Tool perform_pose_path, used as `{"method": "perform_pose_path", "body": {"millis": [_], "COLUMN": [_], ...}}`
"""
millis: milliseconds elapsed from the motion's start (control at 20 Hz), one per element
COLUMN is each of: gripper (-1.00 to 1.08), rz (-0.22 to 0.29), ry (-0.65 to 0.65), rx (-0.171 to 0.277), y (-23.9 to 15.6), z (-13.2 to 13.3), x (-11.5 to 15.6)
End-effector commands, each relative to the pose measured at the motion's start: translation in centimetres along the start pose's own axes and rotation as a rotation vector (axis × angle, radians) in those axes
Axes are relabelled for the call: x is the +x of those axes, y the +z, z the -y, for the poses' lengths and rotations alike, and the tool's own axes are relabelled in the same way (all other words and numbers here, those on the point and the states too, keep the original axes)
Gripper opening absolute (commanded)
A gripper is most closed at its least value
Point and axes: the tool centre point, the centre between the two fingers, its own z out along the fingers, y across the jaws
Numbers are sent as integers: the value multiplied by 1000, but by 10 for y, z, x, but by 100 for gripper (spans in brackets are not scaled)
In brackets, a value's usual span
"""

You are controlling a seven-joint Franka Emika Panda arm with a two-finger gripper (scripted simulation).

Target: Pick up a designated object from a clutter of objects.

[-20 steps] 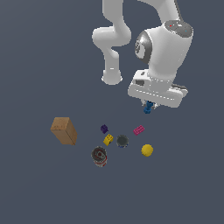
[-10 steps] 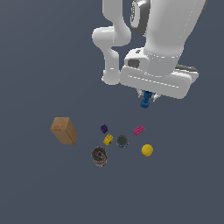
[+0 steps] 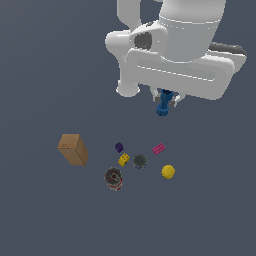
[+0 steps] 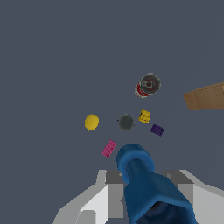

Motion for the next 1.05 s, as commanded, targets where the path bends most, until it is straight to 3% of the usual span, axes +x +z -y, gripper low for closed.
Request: {"method": "perform_pose_path", "body": {"millis": [0,450,1000], "gripper": [-100,-100,-100], "rz": [0,-1,-1], "ry": [0,0,0], "rx": [-1,-1,-1], "y": [-15,-48,-58], "z": [-3,-8,-9], "x": [10,32,39]}}
